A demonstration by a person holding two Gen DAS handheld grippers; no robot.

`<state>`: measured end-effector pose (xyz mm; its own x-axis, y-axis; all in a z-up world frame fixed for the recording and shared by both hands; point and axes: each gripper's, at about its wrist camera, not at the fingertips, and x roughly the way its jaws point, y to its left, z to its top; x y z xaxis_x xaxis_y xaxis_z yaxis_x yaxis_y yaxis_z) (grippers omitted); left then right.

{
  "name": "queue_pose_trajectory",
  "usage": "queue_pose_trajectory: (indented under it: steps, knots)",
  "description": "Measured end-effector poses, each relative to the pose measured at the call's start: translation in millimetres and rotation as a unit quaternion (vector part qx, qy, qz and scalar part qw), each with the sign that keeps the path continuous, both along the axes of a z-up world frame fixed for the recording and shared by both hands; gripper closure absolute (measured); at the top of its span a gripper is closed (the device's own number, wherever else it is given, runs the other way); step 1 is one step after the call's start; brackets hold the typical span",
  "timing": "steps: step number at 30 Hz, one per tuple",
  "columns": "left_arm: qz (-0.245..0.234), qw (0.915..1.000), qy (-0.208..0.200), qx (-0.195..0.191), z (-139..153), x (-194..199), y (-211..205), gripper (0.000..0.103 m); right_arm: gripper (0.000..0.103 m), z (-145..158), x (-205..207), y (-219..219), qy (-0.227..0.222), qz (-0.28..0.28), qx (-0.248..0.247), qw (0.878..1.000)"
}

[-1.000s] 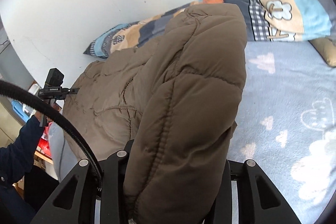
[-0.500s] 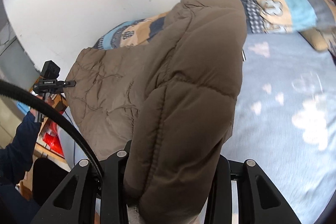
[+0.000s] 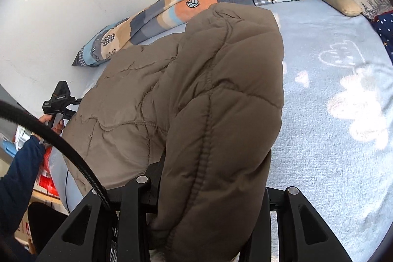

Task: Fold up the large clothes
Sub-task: 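Lift the gripped jacket off the bed with both tools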

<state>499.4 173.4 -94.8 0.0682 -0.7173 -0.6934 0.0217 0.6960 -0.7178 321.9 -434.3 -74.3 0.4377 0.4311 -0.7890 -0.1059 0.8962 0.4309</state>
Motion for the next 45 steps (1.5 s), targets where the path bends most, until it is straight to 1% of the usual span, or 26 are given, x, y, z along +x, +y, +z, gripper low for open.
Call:
queue_pose_trajectory:
  steps: [3, 4, 6, 9, 10, 11, 13, 14, 15, 16, 17, 19, 22, 24, 25, 28, 30, 32, 35, 41, 45]
  knots:
    - [-0.030, 0.9975, 0.002, -0.064, -3, -18, 6, 0.024, 0.063, -1, 2, -2, 0.006, 0.004, 0.009, 1.000]
    - [-0.034, 0.9968, -0.001, -0.073, -4, -22, 5, 0.023, 0.063, -2, 2, -2, 0.007, 0.004, 0.012, 1.000]
    - [-0.044, 0.9962, -0.001, -0.075, -11, -25, -1, 0.022, 0.063, -4, 3, -3, 0.009, 0.004, 0.015, 1.000]
    - [-0.060, 0.9965, 0.011, -0.058, -27, -22, -18, 0.022, 0.063, -5, 3, -2, 0.009, 0.004, 0.014, 1.000]
    - [-0.064, 0.9966, 0.012, -0.051, -33, -19, -21, 0.018, 0.063, -5, 3, -1, 0.010, 0.003, 0.013, 1.000]
    - [-0.067, 0.9966, 0.015, -0.046, -38, -17, -25, 0.017, 0.063, -6, 3, -1, 0.010, 0.002, 0.014, 1.000]
    - [-0.068, 0.9958, 0.029, -0.054, -46, -9, -26, 0.017, 0.063, -8, 1, -3, 0.015, -0.001, 0.013, 1.000]
    - [-0.069, 0.9959, 0.023, -0.053, -45, -6, -28, 0.019, 0.063, -9, 1, -3, 0.017, -0.001, 0.014, 1.000]
    - [-0.076, 0.9962, 0.008, -0.042, -41, -4, -30, 0.028, 0.062, -11, 2, -4, 0.020, 0.000, 0.015, 1.000]
    - [-0.087, 0.9956, -0.005, -0.033, -35, -4, -34, 0.045, 0.062, -12, 2, -3, 0.021, -0.001, 0.016, 1.000]
    - [-0.092, 0.9952, -0.013, -0.030, -29, -2, -37, 0.050, 0.062, -13, 3, -3, 0.023, 0.000, 0.016, 1.000]
    - [-0.111, 0.9930, -0.041, -0.006, -16, -5, -45, 0.059, 0.062, -15, 6, -3, 0.026, 0.002, 0.019, 0.999]
    - [-0.114, 0.9919, -0.055, 0.007, -6, -10, -49, 0.065, 0.062, -18, 9, -2, 0.031, 0.002, 0.019, 0.999]
    - [-0.106, 0.9922, -0.065, 0.011, -1, -13, -51, 0.068, 0.062, -20, 10, -2, 0.032, 0.000, 0.021, 0.999]
    - [-0.101, 0.9918, -0.077, 0.012, 3, -17, -52, 0.070, 0.062, -20, 9, -2, 0.033, 0.001, 0.021, 0.999]
    - [-0.075, 0.9922, -0.099, 0.012, 12, -27, -49, 0.072, 0.062, -19, 8, 0, 0.031, -0.001, 0.018, 0.999]
    - [-0.058, 0.9923, -0.109, 0.006, 18, -32, -44, 0.074, 0.062, -18, 7, 0, 0.027, -0.003, 0.020, 0.999]
    - [-0.052, 0.9908, -0.125, -0.005, 30, -37, -45, 0.074, 0.062, -15, 5, 1, 0.020, 0.001, 0.016, 1.000]
    - [-0.052, 0.9885, -0.142, -0.007, 53, -47, -50, 0.075, 0.063, -7, 0, 2, 0.009, 0.005, 0.016, 1.000]
    - [-0.054, 0.9847, -0.166, 0.000, 90, -78, -59, 0.075, 0.063, 22, -14, 5, -0.029, 0.025, 0.025, 0.999]
    - [-0.043, 0.9830, -0.179, -0.002, 111, -104, -49, 0.075, 0.063, 40, -26, 11, -0.057, 0.052, 0.034, 0.996]
